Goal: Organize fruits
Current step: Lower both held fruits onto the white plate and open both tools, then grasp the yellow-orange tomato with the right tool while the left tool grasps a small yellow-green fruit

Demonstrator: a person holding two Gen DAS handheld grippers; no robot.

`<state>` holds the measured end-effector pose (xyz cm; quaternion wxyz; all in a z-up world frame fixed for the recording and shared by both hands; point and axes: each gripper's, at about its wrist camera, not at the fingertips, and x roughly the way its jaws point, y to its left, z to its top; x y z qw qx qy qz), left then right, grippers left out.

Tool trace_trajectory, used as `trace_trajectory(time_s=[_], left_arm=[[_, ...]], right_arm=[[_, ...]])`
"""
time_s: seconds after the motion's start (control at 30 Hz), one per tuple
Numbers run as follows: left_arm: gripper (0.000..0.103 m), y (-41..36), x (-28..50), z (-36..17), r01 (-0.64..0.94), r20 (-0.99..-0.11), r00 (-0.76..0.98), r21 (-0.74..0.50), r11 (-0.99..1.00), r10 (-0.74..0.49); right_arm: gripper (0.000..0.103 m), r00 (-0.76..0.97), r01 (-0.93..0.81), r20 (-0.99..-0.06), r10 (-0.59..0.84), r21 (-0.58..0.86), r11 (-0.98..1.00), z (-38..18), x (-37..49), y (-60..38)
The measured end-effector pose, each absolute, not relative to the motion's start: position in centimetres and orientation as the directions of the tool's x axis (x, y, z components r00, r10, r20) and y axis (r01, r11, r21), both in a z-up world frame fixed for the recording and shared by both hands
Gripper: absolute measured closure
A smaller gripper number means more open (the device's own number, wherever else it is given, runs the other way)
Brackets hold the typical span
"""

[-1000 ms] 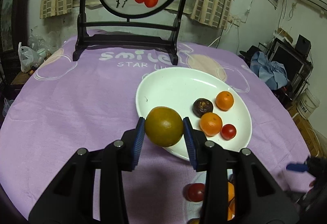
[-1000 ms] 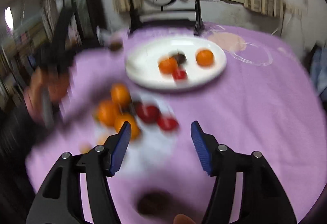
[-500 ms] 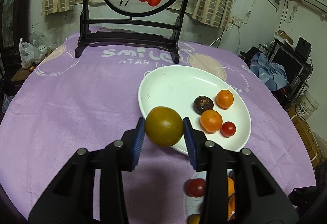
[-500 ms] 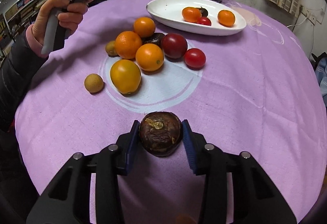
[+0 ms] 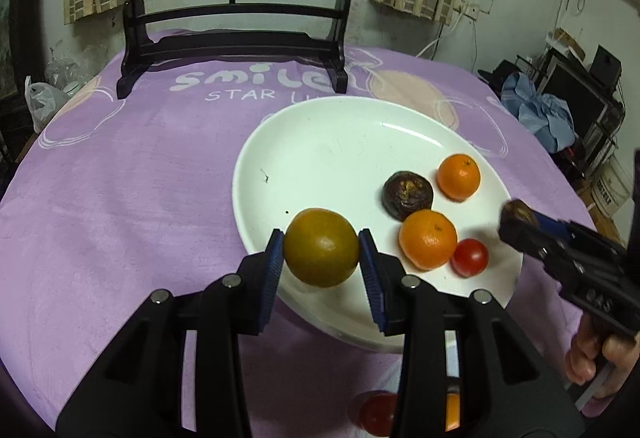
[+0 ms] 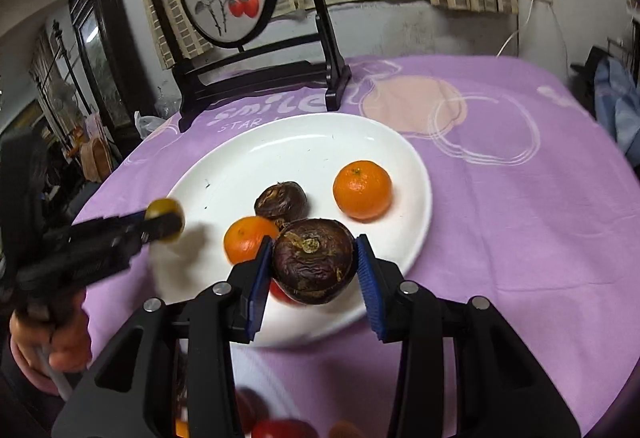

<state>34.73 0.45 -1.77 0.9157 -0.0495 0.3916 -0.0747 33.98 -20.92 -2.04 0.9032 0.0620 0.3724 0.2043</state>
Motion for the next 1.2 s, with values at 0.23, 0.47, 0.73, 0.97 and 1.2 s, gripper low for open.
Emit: trace_trajectory(time_s=[0.23,0.47,0.73,0.97,1.2], left_arm=[[0.009,0.7,31.1,1.4,0.086,-0.618,0.775,-0.103,0.991,-0.132],[0.006,2.3,27.2,2.3,0.053,-0.618,0.778,-0.112,0.992,-0.111],[0.006,5.1,21.0,0.8,0.029,-0.64,0.758,-0.159,0.987,-0.126],[0.006,6.8,19.4,-0.8,-0.005,-0.661,0.734,-0.229,0.973,-0.152],[0.006,5.9,19.1,-0.6,0.024,-0.657,0.738,-0.202,0.979,-0.154]], right_arm=[[0.04,0.643,-0.352,-0.562,0.52,0.386,0.852,0.7,29.3,-22.6],[0.04,0.457,-0.401,-0.628,0.63,0.486,0.776,-1.4,23.9,-22.4],[0.04,0.351,-0.574,-0.689,0.635,0.377,0.727,-1.9,17.5,-19.2],[0.046,0.325,-0.583,-0.739,0.59,0.334,0.74,-3.2,17.5,-17.8],[0.057,0.331,-0.576,-0.772,0.543,0.29,0.764,-4.5,18.1,-16.8]])
